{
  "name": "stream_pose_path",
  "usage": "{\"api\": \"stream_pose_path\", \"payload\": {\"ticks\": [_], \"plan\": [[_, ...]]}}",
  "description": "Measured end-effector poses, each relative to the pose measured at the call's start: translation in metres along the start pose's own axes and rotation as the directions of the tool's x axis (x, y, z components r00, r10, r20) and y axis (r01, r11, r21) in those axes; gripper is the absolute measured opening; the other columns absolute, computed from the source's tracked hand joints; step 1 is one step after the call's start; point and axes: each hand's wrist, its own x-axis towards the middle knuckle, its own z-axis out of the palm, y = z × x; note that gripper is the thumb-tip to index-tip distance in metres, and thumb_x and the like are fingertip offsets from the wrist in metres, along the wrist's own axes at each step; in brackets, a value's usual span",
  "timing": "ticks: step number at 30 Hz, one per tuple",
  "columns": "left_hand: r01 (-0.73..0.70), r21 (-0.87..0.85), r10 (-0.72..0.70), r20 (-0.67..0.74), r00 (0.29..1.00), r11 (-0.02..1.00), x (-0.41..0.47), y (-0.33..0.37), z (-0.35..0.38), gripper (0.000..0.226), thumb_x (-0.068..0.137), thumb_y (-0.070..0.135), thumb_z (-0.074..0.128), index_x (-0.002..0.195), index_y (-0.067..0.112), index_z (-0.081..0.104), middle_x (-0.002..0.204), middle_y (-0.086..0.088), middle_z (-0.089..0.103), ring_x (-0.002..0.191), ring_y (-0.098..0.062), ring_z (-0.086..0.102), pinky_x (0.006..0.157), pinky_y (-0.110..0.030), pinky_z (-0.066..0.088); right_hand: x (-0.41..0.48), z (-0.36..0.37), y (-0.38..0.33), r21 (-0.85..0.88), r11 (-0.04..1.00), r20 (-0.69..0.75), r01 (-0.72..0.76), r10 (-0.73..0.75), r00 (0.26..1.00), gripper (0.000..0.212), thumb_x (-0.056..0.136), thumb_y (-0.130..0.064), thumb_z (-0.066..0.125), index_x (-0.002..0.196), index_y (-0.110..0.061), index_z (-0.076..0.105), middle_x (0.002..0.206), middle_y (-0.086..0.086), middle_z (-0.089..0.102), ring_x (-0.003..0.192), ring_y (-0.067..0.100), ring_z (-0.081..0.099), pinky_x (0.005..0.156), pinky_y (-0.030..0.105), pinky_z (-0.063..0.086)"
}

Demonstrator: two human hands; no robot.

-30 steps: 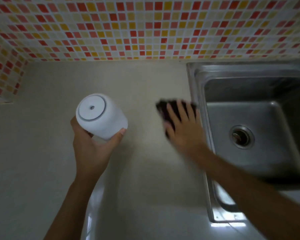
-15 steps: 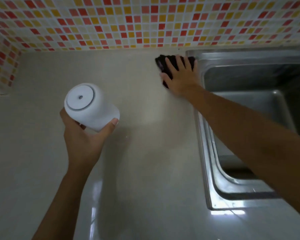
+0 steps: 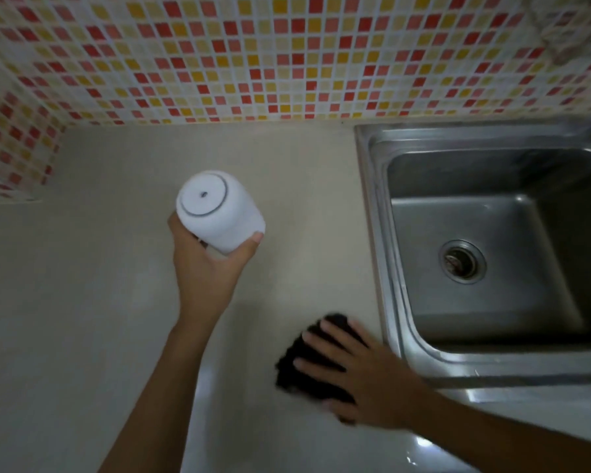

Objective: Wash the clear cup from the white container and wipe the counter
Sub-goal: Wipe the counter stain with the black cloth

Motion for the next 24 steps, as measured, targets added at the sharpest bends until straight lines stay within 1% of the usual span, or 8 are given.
{"api": "stream_pose_path", "payload": {"ticks": [4, 8, 10, 14, 18, 20, 22, 24], "plan": [[-0.008, 0.009, 0.008, 0.029, 1.0, 1.0, -0.021, -0.006, 0.016, 0.09, 0.063, 0.029, 0.087, 0.133, 0.032, 0.029, 0.135, 0.004, 0.048, 0.122, -0.007, 0.05, 0.104, -0.039, 0.045, 0.057, -0.009, 0.077, -0.02, 0.924, -0.1, -0.381, 0.378, 0.921, 0.056, 0.094, -0.053, 0.036, 0.146, -0.032, 0.035, 0.153, 0.006, 0.034, 0.14, 0.034, 0.031, 0.115, 0.053, 0.015], [0.019, -0.012, -0.018, 0.099, 0.995, 1.0, -0.035, -0.006, 0.038, 0.09, 0.062, 0.027, 0.088, 0.132, 0.029, 0.032, 0.129, 0.01, 0.049, 0.114, 0.008, 0.049, 0.097, -0.014, 0.042, 0.087, -0.026, 0.106, 0.032, 0.79, -0.057, -0.613, 0.614, 0.788, 0.059, 0.095, -0.051, 0.022, 0.149, -0.027, 0.03, 0.155, 0.007, 0.03, 0.143, 0.032, 0.024, 0.117, 0.05, 0.01], [0.021, 0.0, -0.021, 0.144, 0.989, 1.0, -0.034, -0.009, 0.045, 0.091, 0.06, 0.03, 0.089, 0.132, 0.028, 0.033, 0.129, 0.011, 0.05, 0.114, 0.007, 0.05, 0.093, -0.011, 0.041, 0.08, -0.023, 0.093, 0.078, 0.753, -0.073, -0.653, 0.658, 0.75, 0.06, 0.095, -0.048, 0.023, 0.148, -0.023, 0.033, 0.154, 0.008, 0.033, 0.143, 0.032, 0.025, 0.116, 0.052, 0.017], [0.033, 0.046, -0.043, 0.234, 0.971, 0.998, -0.036, -0.02, 0.05, 0.09, 0.059, 0.035, 0.089, 0.131, 0.032, 0.034, 0.13, 0.012, 0.05, 0.117, -0.004, 0.052, 0.097, -0.026, 0.044, 0.04, -0.009, 0.052, 0.16, 0.696, -0.081, -0.7, 0.716, 0.693, 0.057, 0.095, -0.044, 0.032, 0.147, -0.021, 0.035, 0.153, 0.01, 0.034, 0.142, 0.033, 0.026, 0.114, 0.052, 0.024], [0.02, 0.052, -0.032, 0.259, 0.965, 0.998, -0.046, -0.021, 0.046, 0.091, 0.062, 0.031, 0.088, 0.132, 0.035, 0.031, 0.13, 0.015, 0.047, 0.117, 0.001, 0.048, 0.096, -0.018, 0.041, 0.018, -0.014, 0.035, 0.191, 0.742, 0.001, -0.642, 0.654, 0.756, 0.064, 0.097, -0.058, 0.014, 0.151, -0.025, 0.024, 0.159, 0.004, 0.019, 0.147, 0.028, 0.009, 0.118, 0.049, 0.012], [0.0, 0.053, -0.015, 0.277, 0.961, 0.999, -0.047, -0.02, 0.045, 0.092, 0.063, 0.028, 0.087, 0.133, 0.036, 0.028, 0.131, 0.016, 0.045, 0.118, 0.005, 0.045, 0.095, -0.009, 0.037, 0.019, -0.022, 0.042, 0.331, 0.692, 0.029, -0.641, 0.672, 0.74, 0.062, 0.096, -0.058, 0.014, 0.151, -0.03, 0.022, 0.16, -0.006, 0.01, 0.148, 0.018, -0.002, 0.118, 0.044, -0.001], [0.012, 0.051, -0.027, 0.304, 0.952, 0.999, -0.049, -0.024, 0.045, 0.092, 0.062, 0.027, 0.088, 0.134, 0.033, 0.031, 0.136, 0.011, 0.044, 0.124, 0.0, 0.044, 0.1, -0.014, 0.038, 0.019, -0.034, 0.05, 0.556, 0.575, 0.04, -0.601, 0.703, 0.71, 0.051, 0.101, -0.048, 0.025, 0.147, -0.027, 0.034, 0.156, -0.007, 0.025, 0.147, 0.015, 0.01, 0.119, 0.045, 0.006], [0.057, 0.148, -0.093, 0.244, 0.965, 0.987, -0.062, -0.032, 0.046, 0.082, 0.065, 0.023, 0.087, 0.131, 0.019, 0.039, 0.133, -0.003, 0.047, 0.124, -0.018, 0.047, 0.102, -0.03, 0.042, 0.015, -0.042, 0.061, 0.705, 0.494, -0.066, -0.51, 0.761, 0.646, 0.038, 0.101, -0.03, 0.04, 0.137, -0.018, 0.049, 0.142, 0.002, 0.048, 0.133, 0.02, 0.04, 0.112, 0.038, 0.028]]}}
